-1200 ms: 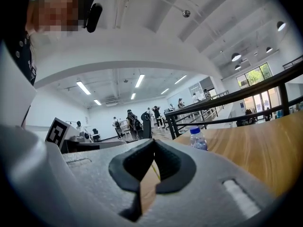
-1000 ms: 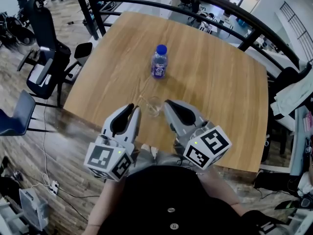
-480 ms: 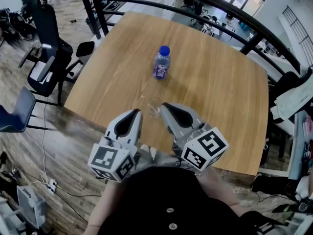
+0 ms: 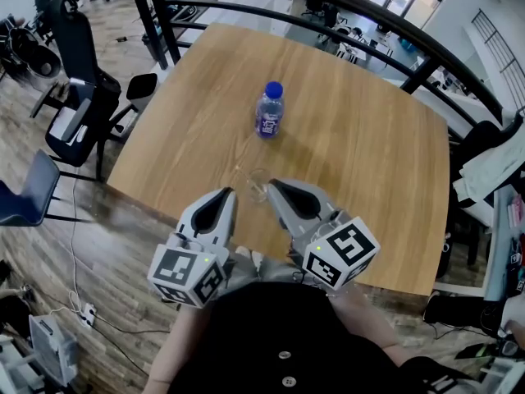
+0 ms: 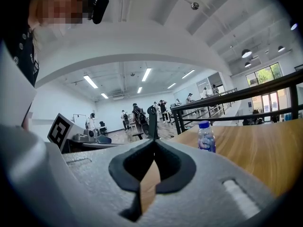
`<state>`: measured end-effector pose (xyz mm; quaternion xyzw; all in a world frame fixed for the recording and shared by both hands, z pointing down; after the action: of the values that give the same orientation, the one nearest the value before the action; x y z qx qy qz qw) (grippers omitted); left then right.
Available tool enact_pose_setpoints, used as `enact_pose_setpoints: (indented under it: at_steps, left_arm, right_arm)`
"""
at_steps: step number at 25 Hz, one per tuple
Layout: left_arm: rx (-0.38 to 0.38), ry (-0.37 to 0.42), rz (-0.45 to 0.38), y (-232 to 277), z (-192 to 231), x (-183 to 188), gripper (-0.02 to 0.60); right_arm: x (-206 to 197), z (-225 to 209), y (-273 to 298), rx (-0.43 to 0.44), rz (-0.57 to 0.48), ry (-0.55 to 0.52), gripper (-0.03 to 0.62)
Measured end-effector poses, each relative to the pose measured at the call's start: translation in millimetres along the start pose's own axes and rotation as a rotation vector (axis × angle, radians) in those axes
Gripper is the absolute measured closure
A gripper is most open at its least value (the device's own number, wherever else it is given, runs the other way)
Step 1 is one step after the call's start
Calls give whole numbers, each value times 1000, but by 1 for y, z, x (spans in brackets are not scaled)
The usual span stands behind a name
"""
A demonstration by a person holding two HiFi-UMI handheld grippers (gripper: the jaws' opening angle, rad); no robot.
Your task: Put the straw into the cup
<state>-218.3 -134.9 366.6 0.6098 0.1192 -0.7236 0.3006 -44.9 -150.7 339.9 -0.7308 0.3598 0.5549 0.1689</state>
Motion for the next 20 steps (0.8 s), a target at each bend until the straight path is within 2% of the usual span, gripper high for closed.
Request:
enact_pose_setpoints:
  at_steps: [20]
  left_arm:
    - [-11,-20,20,6,-3,-6,552]
  right_arm:
    - [-7,-2,0,37,25,10,595]
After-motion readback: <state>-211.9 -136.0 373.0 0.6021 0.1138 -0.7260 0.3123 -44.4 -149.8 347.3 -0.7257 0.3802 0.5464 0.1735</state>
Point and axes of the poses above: the fingertips, and each gripper's own axes: y forward along the fingers, z to its left, x out of its top, the point moved 8 cm from there along -y, backward along the fingers, and after that the axes turned 6 degrees about y, right-handed, at the moved point
